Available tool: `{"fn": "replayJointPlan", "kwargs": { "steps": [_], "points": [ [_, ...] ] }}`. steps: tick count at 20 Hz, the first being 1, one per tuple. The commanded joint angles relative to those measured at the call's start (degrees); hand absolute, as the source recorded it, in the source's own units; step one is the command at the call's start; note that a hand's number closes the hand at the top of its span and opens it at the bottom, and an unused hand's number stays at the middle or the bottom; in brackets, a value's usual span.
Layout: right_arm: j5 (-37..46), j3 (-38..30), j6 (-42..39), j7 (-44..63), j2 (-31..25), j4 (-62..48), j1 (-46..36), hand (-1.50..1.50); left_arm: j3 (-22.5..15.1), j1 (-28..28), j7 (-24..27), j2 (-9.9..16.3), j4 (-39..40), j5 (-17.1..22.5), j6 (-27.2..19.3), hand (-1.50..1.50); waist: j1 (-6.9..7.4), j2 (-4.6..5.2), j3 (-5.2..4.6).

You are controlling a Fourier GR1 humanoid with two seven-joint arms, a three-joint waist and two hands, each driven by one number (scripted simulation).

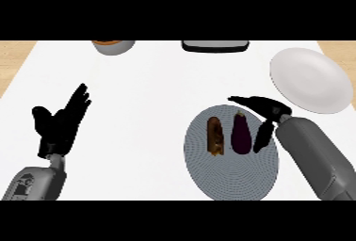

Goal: Pick the eggplant from the placemat and place it in the plate

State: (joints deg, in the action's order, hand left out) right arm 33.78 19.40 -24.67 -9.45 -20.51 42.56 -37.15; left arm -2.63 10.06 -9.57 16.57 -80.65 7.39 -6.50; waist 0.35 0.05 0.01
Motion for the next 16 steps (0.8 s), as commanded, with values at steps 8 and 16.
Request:
{"fn": "replayJointPlan", "kwargs": {
  "steps": [8, 16],
  "points": [
    [9.47, -2.20, 2.10, -3.94, 3.01, -8.84, -3.30, -1.50, 4.06, 0.90, 3.05, -0.60, 4.10, -0.99, 4.76, 0.00, 0.16, 0.07, 0.00],
    [11.52, 0.72, 0.15, -8.45, 6.36, -6.61, -0.79, 1.50, 1.04, -1.73, -0.78, -3.93, -2.21, -3.93, 0.96, 0.00, 0.30, 0.02, 0.02]
  ]
}}
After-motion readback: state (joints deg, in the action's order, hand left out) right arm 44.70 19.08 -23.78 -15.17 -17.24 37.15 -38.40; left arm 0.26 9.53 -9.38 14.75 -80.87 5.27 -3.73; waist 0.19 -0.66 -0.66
